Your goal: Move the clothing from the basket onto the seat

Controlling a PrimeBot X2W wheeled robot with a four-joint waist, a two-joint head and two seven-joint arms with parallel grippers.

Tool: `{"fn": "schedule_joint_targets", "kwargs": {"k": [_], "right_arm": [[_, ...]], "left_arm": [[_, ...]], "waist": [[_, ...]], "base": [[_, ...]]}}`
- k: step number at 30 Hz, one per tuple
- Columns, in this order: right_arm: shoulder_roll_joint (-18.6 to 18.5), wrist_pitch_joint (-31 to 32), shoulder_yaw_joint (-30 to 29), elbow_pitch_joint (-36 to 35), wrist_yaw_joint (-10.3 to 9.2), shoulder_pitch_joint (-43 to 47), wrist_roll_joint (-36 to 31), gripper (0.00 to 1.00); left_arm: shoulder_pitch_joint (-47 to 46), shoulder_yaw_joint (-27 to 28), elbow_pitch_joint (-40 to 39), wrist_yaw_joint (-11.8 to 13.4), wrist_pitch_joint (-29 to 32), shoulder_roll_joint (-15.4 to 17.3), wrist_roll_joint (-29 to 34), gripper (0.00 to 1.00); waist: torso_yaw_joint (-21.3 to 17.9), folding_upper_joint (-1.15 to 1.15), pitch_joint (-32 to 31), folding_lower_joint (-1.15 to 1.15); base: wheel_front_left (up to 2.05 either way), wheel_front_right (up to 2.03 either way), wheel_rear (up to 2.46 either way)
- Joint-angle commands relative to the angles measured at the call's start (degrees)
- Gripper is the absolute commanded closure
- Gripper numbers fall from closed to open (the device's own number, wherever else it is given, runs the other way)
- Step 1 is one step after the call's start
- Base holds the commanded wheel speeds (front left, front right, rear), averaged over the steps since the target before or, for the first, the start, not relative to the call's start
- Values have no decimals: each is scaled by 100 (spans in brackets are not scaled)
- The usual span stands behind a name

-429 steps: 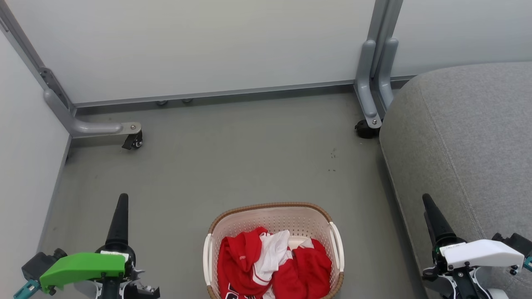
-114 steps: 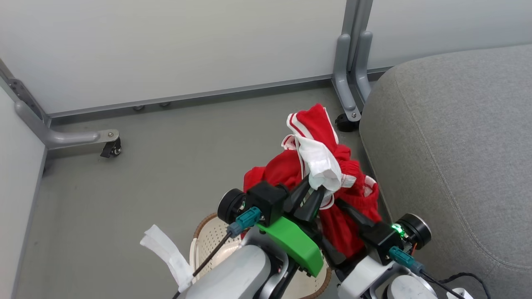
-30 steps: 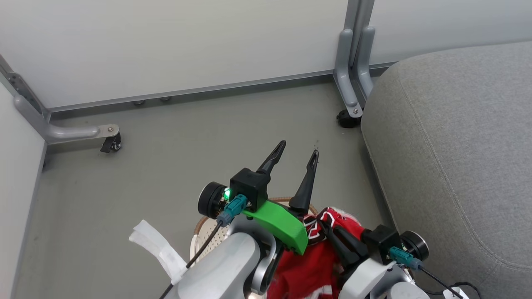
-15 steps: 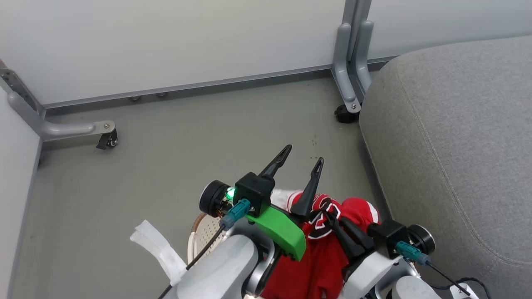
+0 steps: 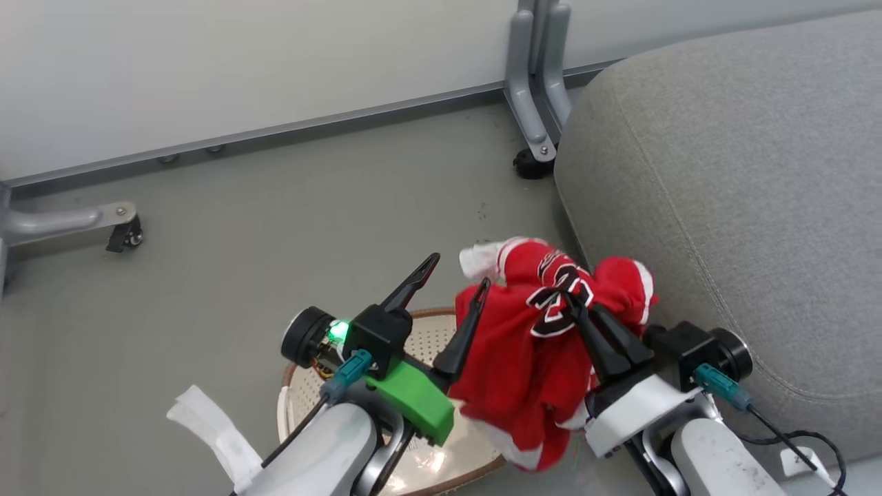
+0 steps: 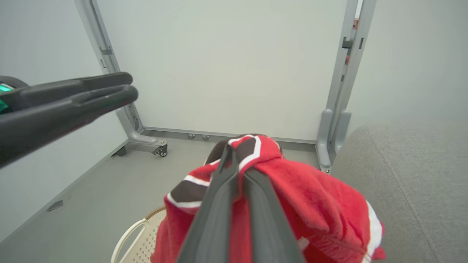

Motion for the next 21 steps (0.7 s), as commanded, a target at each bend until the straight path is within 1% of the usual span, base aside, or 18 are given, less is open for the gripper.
{"fn": "schedule_joint_targets", "kwargs": {"k": [1, 3, 8, 21], "right_arm": [[-10, -14, -68, -123, -8, -97, -55, 100], [-3, -14, -148, -256, -8, -112, -96, 100], [15, -14, -384, -534, -8, -68, -157, 100], [158, -14, -889, -1285, -8, 480, -223, 100]], "left_arm": [[100, 50, -27, -56, -2, 113, 77, 0], [163, 110, -72, -100, -3, 211, 179, 0], [266, 159, -226, -325, -3, 394, 404, 0], [214, 183, -188, -447, -3, 610, 716, 0]], "waist": [[-292, 0, 216, 0], [-447, 0, 304, 0], [-803, 0, 518, 0], [-1670, 0, 1138, 0]], "base": [[0, 0, 0], [0, 0, 0], [0, 0, 0], [0, 0, 0]]}}
